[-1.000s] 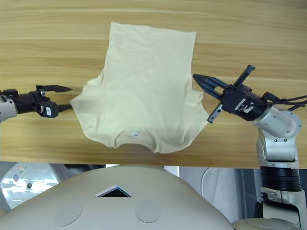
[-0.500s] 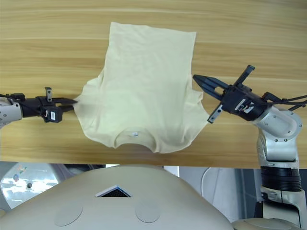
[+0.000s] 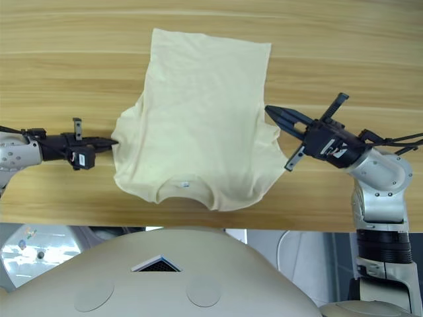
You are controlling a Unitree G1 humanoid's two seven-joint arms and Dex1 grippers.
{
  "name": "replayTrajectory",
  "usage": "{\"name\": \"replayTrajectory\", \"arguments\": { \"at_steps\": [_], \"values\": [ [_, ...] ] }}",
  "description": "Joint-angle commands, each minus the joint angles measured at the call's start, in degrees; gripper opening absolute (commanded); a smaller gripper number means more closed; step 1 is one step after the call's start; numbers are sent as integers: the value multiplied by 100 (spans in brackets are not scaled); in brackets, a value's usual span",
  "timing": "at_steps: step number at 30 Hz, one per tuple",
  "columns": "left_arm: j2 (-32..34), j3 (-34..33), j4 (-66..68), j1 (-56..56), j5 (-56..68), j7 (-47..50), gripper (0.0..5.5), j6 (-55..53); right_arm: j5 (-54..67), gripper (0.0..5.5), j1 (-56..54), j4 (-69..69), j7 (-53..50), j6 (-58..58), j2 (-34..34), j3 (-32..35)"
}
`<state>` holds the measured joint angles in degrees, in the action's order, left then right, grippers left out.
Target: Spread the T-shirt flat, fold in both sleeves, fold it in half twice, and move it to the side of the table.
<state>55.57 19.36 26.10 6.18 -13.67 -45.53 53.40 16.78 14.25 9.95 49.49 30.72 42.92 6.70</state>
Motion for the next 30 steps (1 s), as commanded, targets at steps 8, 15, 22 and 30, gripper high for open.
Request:
{"name": "replayTrajectory", "arguments": {
  "at_steps": [8, 15, 22, 30],
  "values": [
    [339, -238, -202, -3, -119, -77, 2, -68, -79, 0, 58, 19, 73, 88, -59, -62],
    [479, -441, -336, 68, -280, 2, 2, -52, -71, 0, 86, 33, 116, 92, -83, -83],
    [665, -585, -905, -52, -75, -65, 2, -27, -76, 0, 79, 35, 114, 79, -93, -85],
    [716, -561, -1562, 44, 54, -200, 2, -187, -110, 0, 34, 36, 108, 64, -104, -130]
  ]
}}
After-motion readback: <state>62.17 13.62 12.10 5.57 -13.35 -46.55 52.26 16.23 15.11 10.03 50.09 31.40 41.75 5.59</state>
